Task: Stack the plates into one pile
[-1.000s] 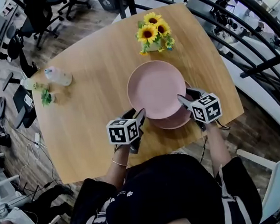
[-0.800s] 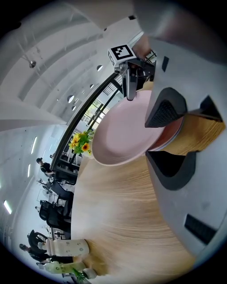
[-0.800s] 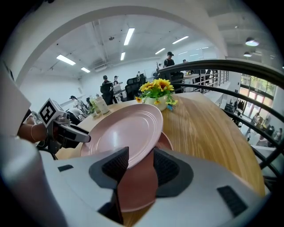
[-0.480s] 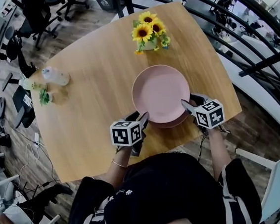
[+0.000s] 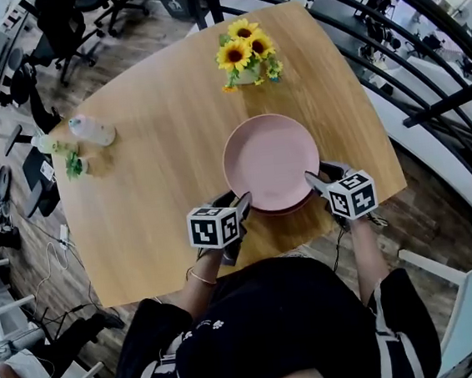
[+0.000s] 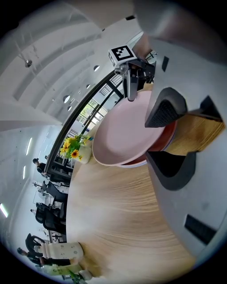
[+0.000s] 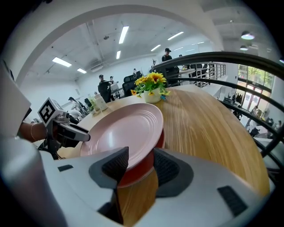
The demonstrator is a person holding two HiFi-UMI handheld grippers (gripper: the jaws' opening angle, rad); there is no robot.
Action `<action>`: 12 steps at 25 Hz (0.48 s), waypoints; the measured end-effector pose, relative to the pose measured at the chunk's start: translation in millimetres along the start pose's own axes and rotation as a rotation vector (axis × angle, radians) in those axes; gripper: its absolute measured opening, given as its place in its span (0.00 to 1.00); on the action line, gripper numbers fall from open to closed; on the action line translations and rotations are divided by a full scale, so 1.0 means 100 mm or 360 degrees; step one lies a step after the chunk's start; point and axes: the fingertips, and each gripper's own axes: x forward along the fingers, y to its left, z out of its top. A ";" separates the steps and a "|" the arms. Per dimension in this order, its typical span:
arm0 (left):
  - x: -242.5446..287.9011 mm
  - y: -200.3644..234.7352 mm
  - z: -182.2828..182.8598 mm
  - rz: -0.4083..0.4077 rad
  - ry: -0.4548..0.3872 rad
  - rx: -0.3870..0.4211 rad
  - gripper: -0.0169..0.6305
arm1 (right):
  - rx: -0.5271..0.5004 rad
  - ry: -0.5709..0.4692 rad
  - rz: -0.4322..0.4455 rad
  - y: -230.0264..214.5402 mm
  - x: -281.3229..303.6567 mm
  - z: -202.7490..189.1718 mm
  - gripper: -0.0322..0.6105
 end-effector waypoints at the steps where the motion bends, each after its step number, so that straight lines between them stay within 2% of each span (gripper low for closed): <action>1: 0.00 0.00 0.00 0.0006 -0.0002 0.0001 0.28 | 0.0004 -0.0009 0.0007 0.00 0.00 0.00 0.33; 12: 0.00 -0.05 -0.04 0.0017 0.0063 0.0029 0.28 | -0.0030 0.0017 0.0065 0.00 -0.03 -0.02 0.34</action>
